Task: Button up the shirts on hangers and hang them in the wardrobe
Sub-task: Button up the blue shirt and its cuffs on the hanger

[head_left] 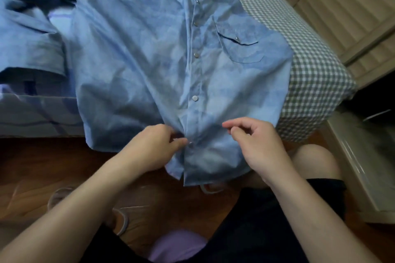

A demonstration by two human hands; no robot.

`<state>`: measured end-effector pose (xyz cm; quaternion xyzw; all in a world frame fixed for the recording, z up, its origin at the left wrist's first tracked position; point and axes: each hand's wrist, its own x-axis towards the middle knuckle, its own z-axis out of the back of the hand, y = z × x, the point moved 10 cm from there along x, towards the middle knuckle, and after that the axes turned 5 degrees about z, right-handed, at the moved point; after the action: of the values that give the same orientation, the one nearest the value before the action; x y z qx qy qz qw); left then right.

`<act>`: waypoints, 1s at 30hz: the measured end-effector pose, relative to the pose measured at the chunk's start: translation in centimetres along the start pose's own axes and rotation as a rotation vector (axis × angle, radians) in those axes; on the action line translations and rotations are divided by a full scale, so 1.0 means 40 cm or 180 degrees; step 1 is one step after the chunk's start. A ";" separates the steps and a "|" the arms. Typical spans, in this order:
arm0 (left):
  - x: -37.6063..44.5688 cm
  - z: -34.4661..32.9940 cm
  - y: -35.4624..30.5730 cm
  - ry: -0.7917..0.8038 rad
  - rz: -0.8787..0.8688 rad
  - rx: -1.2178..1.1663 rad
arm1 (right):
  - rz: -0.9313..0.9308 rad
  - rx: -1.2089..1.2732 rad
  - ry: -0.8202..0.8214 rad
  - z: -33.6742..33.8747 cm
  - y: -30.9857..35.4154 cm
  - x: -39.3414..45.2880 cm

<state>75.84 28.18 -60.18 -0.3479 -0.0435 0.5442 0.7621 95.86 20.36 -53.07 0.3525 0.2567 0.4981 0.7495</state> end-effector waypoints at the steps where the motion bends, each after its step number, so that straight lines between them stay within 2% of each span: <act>1: 0.009 0.020 0.016 -0.0054 0.0024 0.0090 | 0.0027 -0.0229 0.0110 -0.010 0.008 0.019; 3: 0.022 0.117 0.057 -0.0571 0.0161 -0.0317 | 0.0265 -0.0559 0.0341 -0.041 0.056 0.072; 7: -0.030 0.381 0.204 -0.2041 0.0690 -0.1438 | 0.1340 -0.0994 0.0641 -0.132 0.260 0.223; 9: -0.089 0.479 0.301 -0.2800 0.1036 -0.1302 | 0.1567 -0.1435 0.0909 -0.197 0.327 0.310; 11: -0.153 0.549 0.390 -0.3347 0.1500 -0.1078 | 0.1496 -0.1907 0.1089 -0.255 0.337 0.389; 13: -0.190 0.585 0.468 -0.3390 0.2101 -0.1335 | 0.1434 -0.2463 0.1326 -0.317 0.301 0.419; 15: -0.172 0.575 0.554 -0.2961 0.2642 -0.1961 | 0.1434 -0.2818 0.1434 -0.356 0.258 0.419; 17: -0.124 0.537 0.680 -0.2642 0.2953 -0.2912 | 0.1481 -0.2883 0.1392 -0.357 0.243 0.423; 18: -0.087 0.522 0.758 -0.2596 0.2931 -0.3433 | 0.1523 -0.2900 0.1391 -0.352 0.242 0.424; 19: -0.034 0.516 0.830 -0.2591 0.2783 -0.3922 | 0.1562 -0.2925 0.1407 -0.345 0.244 0.424; 21: 0.000 0.564 0.816 -0.2676 0.2284 -0.4483 | 0.1593 -0.2873 0.1479 -0.338 0.246 0.424; 22: -0.037 0.621 0.734 -0.2837 0.2243 -0.4242 | 0.1574 -0.2790 0.1540 -0.338 0.247 0.423; 24: -0.120 0.800 0.537 -0.3523 0.2001 -0.2767 | 0.1436 -0.2479 0.1722 -0.336 0.247 0.426; 25: -0.161 0.896 0.421 -0.3971 0.1664 -0.1983 | 0.1328 -0.2190 0.1813 -0.327 0.254 0.427; 26: -0.192 0.978 0.291 -0.4318 0.1173 -0.1292 | 0.1198 -0.1753 0.1899 -0.313 0.265 0.430; 28: -0.252 1.052 -0.011 -0.4795 -0.0382 -0.0230 | 0.0815 -0.0308 0.1897 -0.257 0.299 0.436; 29: -0.250 1.030 -0.148 -0.4605 -0.1225 0.0145 | 0.0620 0.0525 0.1733 -0.213 0.311 0.444; 30: -0.232 0.972 -0.275 -0.4064 -0.1939 0.0555 | 0.0476 0.1277 0.1488 -0.159 0.318 0.455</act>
<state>63.58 37.15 -21.60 0.1287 -0.5330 0.4060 0.7311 90.76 42.22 -47.64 0.3872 0.4885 0.5588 0.5470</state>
